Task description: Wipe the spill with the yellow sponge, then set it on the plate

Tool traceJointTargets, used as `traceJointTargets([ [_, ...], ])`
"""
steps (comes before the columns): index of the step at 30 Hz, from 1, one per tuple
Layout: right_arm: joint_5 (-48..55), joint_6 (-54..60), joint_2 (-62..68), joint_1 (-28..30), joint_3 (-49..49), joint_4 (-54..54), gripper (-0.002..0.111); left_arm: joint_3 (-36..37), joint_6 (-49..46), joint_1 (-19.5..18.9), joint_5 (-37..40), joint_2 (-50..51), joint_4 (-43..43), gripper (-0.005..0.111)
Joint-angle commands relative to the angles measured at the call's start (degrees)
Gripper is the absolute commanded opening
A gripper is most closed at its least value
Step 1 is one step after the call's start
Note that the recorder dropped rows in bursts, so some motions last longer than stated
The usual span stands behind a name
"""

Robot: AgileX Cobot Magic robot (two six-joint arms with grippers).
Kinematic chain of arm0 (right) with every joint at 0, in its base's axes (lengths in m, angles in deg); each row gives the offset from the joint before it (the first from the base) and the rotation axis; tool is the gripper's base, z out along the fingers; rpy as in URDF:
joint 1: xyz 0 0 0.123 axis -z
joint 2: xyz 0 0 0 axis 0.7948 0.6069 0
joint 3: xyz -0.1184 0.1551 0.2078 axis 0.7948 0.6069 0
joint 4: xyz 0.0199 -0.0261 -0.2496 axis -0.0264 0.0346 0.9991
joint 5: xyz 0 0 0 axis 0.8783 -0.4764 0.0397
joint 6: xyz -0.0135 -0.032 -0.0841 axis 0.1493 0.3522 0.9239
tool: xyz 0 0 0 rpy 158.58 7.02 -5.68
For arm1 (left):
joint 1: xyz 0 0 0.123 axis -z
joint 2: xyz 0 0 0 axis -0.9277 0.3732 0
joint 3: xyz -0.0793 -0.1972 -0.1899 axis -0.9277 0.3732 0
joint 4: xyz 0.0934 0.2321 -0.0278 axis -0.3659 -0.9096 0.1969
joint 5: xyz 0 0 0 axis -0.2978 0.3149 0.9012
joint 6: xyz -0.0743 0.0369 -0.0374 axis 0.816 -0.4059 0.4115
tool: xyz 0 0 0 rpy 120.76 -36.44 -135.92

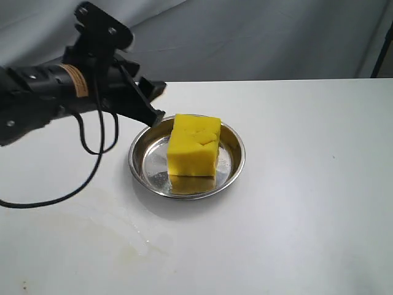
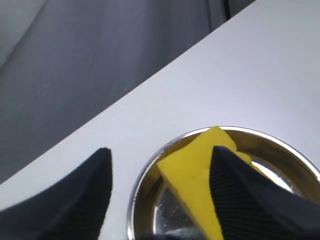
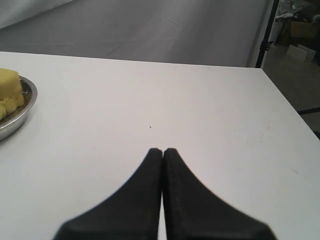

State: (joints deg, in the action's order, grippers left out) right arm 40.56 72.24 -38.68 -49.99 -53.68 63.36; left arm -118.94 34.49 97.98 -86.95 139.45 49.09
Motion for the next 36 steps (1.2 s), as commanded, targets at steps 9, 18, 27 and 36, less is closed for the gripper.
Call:
traceJointTargets([
  [9,-0.04,0.03,-0.34,-0.21,0.2,0.23,0.0,5.56,0.49,-1.32,13.88,-19.19,0.5,0.0],
  [18,-0.04,0.03,-0.34,-0.21,0.2,0.23,0.0,16.57,6.02,-1.32,13.43,-33.36,0.74,0.0],
  [27,-0.04,0.16,-0.34,-0.21,0.2,0.23,0.0,22.29,13.14,-1.32,17.52,-52.57,0.86,0.0],
  [36,-0.04,0.16,-0.34,-0.21,0.2,0.23,0.0,23.7,13.78,-1.32,26.16,-70.92,0.86,0.0],
])
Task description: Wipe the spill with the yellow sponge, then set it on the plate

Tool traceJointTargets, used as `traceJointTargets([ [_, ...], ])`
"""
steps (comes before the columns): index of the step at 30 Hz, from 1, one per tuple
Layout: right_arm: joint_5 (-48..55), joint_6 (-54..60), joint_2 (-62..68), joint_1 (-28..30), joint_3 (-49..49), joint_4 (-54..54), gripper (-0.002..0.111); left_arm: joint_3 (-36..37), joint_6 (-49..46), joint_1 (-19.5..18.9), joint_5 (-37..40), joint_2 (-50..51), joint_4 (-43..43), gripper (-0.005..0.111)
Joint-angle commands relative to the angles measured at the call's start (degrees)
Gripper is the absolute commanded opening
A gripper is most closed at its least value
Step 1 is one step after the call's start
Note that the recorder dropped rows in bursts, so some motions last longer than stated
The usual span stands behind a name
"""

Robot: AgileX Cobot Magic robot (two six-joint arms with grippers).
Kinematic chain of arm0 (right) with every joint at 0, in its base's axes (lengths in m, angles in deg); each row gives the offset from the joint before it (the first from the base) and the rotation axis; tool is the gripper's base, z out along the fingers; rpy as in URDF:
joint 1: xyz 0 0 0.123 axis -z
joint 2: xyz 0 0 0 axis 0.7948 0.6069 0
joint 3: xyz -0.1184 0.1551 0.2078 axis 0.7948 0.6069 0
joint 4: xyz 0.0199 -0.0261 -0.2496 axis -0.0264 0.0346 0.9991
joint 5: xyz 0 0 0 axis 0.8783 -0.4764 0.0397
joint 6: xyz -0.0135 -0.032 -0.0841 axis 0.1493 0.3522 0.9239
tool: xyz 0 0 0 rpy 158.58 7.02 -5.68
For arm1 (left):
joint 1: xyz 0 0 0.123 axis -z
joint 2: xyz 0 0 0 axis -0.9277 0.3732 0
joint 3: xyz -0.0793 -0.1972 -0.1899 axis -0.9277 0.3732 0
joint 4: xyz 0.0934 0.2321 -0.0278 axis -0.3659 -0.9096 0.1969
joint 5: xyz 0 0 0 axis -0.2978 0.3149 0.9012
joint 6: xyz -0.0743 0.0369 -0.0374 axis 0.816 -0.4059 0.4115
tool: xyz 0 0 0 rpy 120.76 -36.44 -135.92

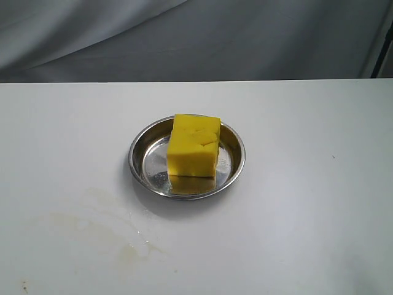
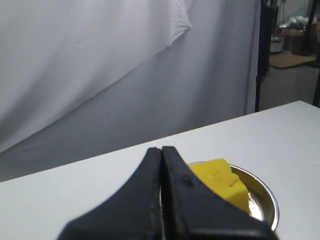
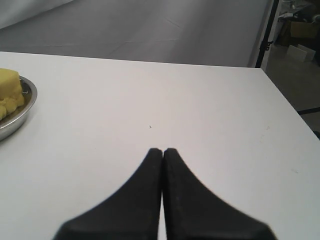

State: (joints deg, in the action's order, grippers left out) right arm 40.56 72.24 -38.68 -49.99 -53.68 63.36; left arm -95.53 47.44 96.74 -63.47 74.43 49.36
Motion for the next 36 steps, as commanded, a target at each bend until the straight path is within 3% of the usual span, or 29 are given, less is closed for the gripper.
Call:
traceJointTargets([
  [1,-0.04,0.16,-0.34,-0.21,0.2,0.23,0.0,0.29,0.83,-0.08,2.68,-7.43,0.59,0.0],
  [20,-0.04,0.04,-0.34,-0.21,0.2,0.23,0.0,0.29,0.23,-1.44,3.14,-24.46,-2.39,0.0],
  [23,-0.04,0.18,-0.34,-0.21,0.2,0.23,0.0,0.19,2.96,-5.78,6.04,-24.86,-0.9,0.0],
  [29,-0.04,0.18,-0.34,-0.21,0.2,0.23,0.0,3.22,7.55,-22.4,7.46,-24.86,2.97,0.0],
  [32,-0.04,0.18,-0.34,-0.21,0.2,0.23,0.0,6.0,8.11,-28.61,10.23,-24.86,4.71,0.0],
  [36,-0.04,0.18,-0.34,-0.21,0.2,0.23,0.0,9.53,8.54,-33.98,10.52,-24.86,5.16,0.0],
])
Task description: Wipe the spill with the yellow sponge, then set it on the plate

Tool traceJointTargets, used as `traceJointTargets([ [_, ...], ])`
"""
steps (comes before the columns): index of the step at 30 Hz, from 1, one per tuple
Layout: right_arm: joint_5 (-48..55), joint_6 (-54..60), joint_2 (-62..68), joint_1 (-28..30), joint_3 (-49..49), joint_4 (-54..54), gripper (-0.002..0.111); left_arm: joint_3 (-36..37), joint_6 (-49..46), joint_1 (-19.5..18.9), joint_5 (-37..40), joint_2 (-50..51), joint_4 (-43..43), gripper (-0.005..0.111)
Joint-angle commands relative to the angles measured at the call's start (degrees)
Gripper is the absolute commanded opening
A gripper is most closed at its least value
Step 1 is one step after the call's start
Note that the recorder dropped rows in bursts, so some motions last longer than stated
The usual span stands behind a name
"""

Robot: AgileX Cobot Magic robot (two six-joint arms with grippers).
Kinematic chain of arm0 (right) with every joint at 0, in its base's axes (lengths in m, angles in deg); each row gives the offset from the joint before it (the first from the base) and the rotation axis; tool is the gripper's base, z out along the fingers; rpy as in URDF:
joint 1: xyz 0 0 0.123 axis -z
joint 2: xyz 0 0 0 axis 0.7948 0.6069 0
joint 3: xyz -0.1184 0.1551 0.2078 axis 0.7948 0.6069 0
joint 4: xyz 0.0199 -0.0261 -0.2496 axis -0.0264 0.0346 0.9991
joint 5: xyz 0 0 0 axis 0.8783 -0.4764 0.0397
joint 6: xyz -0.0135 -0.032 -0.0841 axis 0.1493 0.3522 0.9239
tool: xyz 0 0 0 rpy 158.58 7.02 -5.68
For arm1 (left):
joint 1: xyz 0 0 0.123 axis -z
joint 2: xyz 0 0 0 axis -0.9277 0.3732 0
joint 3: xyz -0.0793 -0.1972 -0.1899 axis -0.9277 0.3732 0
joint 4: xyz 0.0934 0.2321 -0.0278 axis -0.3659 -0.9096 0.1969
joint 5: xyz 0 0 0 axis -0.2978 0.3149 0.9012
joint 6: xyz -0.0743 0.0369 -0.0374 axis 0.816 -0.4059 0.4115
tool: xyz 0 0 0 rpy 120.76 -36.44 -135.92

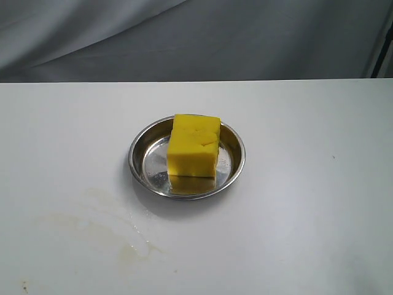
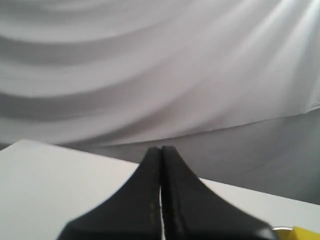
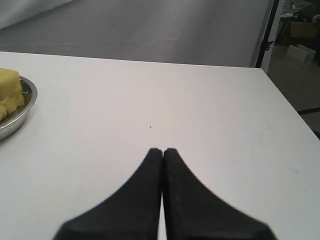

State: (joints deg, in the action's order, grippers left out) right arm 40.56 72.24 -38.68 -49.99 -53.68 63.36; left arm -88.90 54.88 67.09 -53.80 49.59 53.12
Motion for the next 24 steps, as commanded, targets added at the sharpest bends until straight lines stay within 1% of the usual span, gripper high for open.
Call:
traceJointTargets([
  [1,-0.04,0.02,-0.34,-0.21,0.2,0.23,0.0,3.41,1.1,-5.06,0.7,-0.02,1.4,0.0],
  [2,-0.04,0.02,-0.34,-0.21,0.2,0.23,0.0,4.01,1.1,-5.94,0.71,-0.02,1.4,0.0],
  [5,-0.04,0.02,-0.34,-0.21,0.2,0.23,0.0,5.3,1.1,-6.9,0.71,-0.02,1.4,0.0],
  [8,-0.04,0.02,-0.34,-0.21,0.2,0.23,0.0,7.91,1.1,-6.95,0.28,-0.02,1.57,0.0],
  [10,-0.04,0.02,-0.34,-0.21,0.2,0.23,0.0,10.36,0.1,-6.95,-1.43,-0.02,2.94,0.0],
  [16,-0.04,0.02,-0.34,-0.21,0.2,0.23,0.0,19.09,-10.4,-6.95,-9.3,-0.02,10.91,0.0],
  [21,-0.04,0.02,-0.34,-0.21,0.2,0.23,0.0,22.98,-18.16,-6.95,-10.07,-0.02,14.34,0.0],
  [24,-0.04,0.02,-0.34,-0.21,0.2,0.23,0.0,22.98,-21.46,-6.95,-11.04,-0.02,14.92,0.0],
])
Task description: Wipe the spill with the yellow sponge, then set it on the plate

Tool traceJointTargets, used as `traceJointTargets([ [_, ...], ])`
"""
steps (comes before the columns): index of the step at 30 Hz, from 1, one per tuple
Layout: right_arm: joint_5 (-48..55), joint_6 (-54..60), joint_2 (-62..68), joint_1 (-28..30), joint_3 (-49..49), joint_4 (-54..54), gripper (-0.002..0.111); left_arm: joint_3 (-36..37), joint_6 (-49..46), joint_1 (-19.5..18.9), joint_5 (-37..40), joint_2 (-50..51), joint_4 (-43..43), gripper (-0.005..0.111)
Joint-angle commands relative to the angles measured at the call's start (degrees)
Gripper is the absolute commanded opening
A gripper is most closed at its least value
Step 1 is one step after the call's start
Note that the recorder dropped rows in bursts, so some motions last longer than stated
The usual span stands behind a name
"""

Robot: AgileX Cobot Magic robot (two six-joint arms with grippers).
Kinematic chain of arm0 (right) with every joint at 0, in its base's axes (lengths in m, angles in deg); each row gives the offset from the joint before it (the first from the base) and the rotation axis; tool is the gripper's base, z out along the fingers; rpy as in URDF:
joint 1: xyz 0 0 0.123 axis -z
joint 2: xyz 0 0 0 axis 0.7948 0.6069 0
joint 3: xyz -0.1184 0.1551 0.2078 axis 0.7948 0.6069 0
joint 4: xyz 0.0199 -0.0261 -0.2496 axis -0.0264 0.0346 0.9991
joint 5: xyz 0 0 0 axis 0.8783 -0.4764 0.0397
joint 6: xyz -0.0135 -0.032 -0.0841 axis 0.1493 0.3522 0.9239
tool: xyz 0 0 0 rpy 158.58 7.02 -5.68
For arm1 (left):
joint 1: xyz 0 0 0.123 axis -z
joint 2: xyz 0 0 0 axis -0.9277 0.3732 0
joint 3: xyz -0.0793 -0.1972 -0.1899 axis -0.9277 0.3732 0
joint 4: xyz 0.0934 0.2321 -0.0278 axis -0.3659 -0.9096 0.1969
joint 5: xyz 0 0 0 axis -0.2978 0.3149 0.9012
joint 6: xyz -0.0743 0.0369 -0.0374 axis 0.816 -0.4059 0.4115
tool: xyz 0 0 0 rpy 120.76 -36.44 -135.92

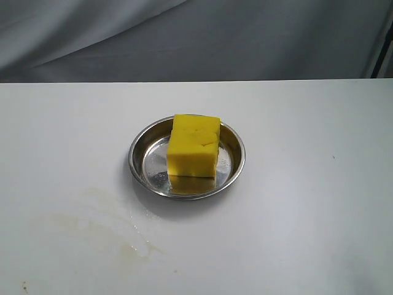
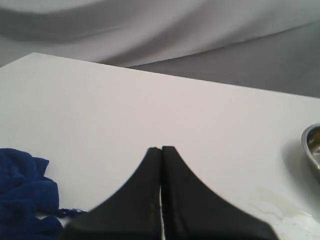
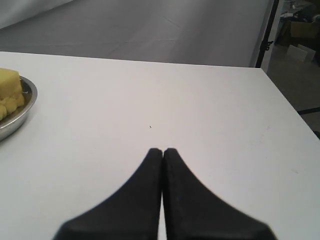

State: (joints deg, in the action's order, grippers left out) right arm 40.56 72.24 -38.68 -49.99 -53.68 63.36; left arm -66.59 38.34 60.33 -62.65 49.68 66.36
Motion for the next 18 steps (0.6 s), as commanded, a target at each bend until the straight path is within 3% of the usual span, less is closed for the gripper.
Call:
traceJointTargets([
  [1,-0.04,0.02,-0.34,-0.21,0.2,0.23,0.0,0.66,-5.04,-0.19,-2.2,-0.11,1.68,0.0],
  [18,-0.04,0.02,-0.34,-0.21,0.2,0.23,0.0,0.66,-5.03,-0.19,-3.66,-0.11,1.68,0.0],
])
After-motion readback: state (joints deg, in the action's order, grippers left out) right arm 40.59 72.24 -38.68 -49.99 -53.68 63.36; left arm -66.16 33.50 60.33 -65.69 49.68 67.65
